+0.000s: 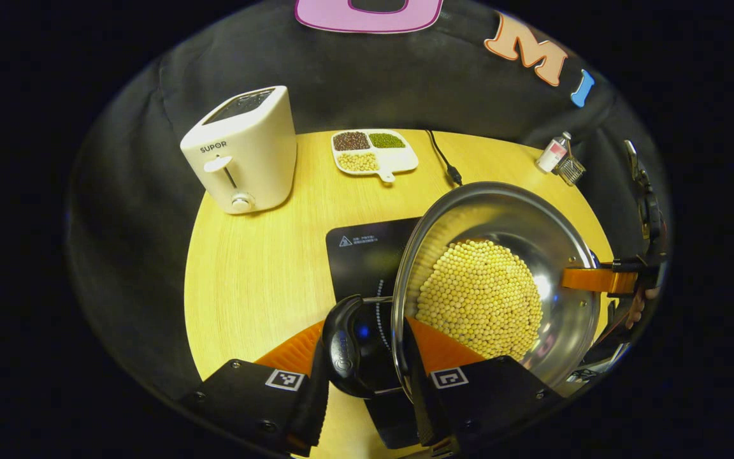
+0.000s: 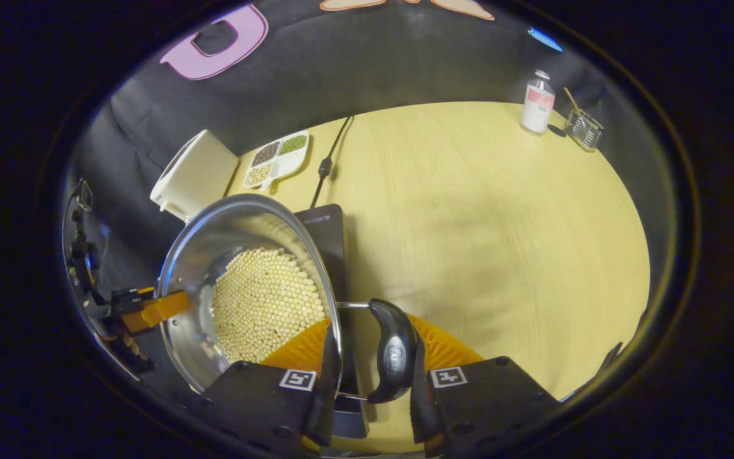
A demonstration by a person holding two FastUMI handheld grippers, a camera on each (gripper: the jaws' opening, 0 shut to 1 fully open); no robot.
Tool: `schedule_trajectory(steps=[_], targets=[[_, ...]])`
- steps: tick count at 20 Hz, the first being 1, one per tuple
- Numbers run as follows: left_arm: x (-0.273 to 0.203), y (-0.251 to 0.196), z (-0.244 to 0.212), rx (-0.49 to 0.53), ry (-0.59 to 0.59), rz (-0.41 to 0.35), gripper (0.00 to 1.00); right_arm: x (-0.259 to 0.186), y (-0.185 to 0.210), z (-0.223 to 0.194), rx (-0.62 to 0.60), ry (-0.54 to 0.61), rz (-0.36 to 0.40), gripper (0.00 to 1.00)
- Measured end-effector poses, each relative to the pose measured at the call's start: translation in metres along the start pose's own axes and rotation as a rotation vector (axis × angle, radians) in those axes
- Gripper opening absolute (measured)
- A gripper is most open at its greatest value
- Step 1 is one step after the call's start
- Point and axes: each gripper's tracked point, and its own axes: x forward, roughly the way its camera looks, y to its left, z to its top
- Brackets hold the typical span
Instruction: First push the handle of the pot to place it horizontally, then grasp the pot with both hands and set it on the induction cooktop.
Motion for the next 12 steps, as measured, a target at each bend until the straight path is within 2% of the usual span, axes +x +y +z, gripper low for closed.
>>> schedule_trajectory(steps=[3,4,5,6,10,12], targets=[[0.004,0.007,0.004,0.015,-0.015,0.015,0.59,0.004,0.004,0.005,0.013,-0.003,0.001,0.43],[0.005,0.009,0.005,0.018,-0.018,0.023,0.60,0.005,0.007,0.005,0.016,-0.006,0.002,0.50],[0.005,0.012,0.006,0.021,-0.024,0.031,0.60,0.006,0.009,0.006,0.021,-0.008,0.002,0.51],[0.004,0.013,0.007,0.023,-0.027,0.035,0.62,0.007,0.010,0.006,0.022,-0.012,0.001,0.43],[0.003,0.013,0.006,0.008,-0.025,0.048,0.65,0.006,0.010,0.005,0.012,-0.026,-0.005,0.45],[-0.001,0.013,0.005,0.000,-0.038,0.065,0.68,0.002,0.008,0.006,0.016,-0.043,-0.010,0.53]])
